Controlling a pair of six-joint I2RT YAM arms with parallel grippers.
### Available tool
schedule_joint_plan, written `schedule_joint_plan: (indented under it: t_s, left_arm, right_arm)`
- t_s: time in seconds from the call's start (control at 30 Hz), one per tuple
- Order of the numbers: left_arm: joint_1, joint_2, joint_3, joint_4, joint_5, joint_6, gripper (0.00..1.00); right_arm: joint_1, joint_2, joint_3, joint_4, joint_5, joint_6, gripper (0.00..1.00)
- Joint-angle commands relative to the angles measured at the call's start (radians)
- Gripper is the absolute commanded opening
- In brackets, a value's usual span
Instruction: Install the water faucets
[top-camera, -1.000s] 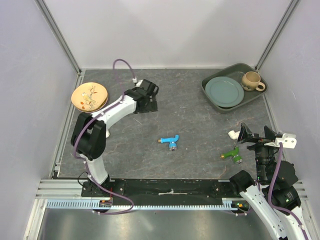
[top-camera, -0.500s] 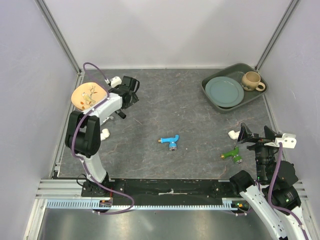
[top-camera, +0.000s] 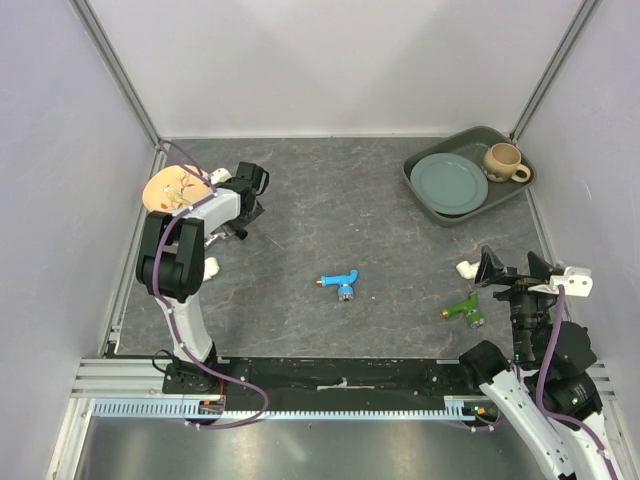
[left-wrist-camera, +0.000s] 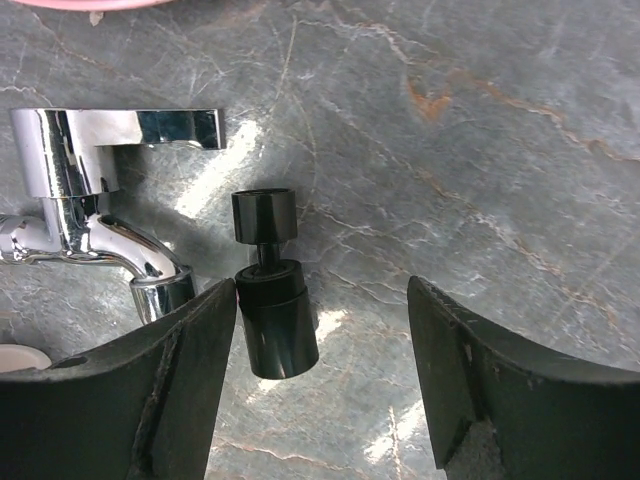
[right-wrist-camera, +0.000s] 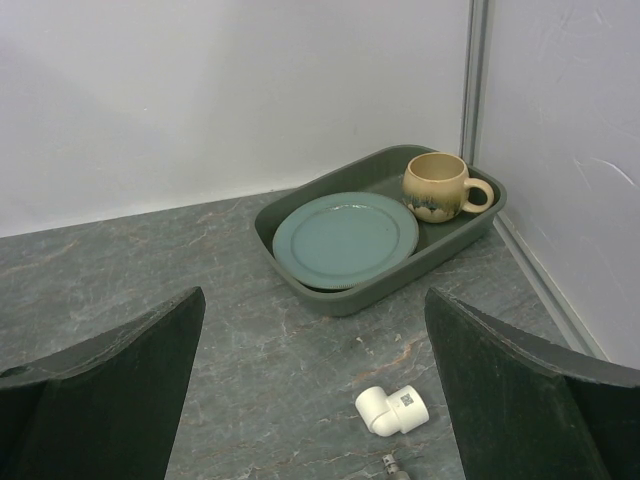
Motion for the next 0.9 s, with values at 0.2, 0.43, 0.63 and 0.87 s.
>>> schedule_joint_plan:
  t_s: [0.2,0.43,0.63,0.87]
  left_arm:
    - [0.013,0.044,-0.018,0.036,-0.001,-0.044,0.67]
    - [0.013,0.032,-0.036,0.043,0.028,-0.028,0.52]
    - [0.013,-0.042,-0.096,0.112,0.098,0.043,0.2]
    - [0.012,-0.218,-0.163,0.198,0.264,0.308,0.02]
  right_arm:
    - [0.009,-0.003,0.009,0.024,-0.003,-0.014,0.98]
    - [0.009,-0.003,0.007,0.024,-0.006,-0.014,0.98]
    - [0.011,-0.005,0.006,0.026,-0.015,-0.016,0.98]
    - [0.011,0.001,0.038,0.021,-0.098,-0.011,0.98]
